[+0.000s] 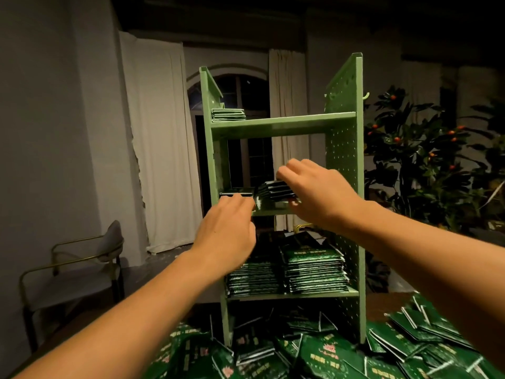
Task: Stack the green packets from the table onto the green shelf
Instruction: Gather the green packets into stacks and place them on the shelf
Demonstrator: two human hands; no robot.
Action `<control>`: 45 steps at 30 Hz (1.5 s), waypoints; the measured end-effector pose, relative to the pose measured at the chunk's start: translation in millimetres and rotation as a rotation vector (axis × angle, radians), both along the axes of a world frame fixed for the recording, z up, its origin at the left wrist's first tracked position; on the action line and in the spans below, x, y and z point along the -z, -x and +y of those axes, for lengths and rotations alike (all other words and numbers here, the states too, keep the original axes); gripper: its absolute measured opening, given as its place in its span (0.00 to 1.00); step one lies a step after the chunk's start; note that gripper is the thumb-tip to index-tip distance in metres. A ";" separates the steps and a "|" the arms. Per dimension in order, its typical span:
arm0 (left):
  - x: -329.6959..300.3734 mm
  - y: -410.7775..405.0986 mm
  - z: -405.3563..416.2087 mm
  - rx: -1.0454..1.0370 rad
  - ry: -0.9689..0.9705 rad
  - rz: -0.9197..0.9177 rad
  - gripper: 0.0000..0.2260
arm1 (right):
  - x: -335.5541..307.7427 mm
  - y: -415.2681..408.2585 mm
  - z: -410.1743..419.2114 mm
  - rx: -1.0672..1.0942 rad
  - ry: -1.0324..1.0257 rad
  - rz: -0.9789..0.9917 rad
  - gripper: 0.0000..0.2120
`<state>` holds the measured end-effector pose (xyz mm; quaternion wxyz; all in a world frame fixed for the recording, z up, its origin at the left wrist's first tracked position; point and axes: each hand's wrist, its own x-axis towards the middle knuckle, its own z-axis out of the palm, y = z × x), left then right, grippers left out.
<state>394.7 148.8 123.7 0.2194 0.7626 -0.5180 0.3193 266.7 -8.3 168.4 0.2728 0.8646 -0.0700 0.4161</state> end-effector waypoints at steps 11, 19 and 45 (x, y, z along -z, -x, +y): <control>0.2 -6.5 -10.4 -0.007 -0.071 0.040 0.12 | -17.0 -46.4 -30.3 0.042 -0.238 0.194 0.26; -3.0 -3.0 -21.5 0.050 -0.126 0.037 0.16 | -8.4 -29.1 -29.7 -0.066 -0.330 0.061 0.08; -17.2 36.4 -33.2 0.041 -0.223 0.047 0.18 | 20.8 29.5 -15.3 -0.124 -0.525 0.183 0.08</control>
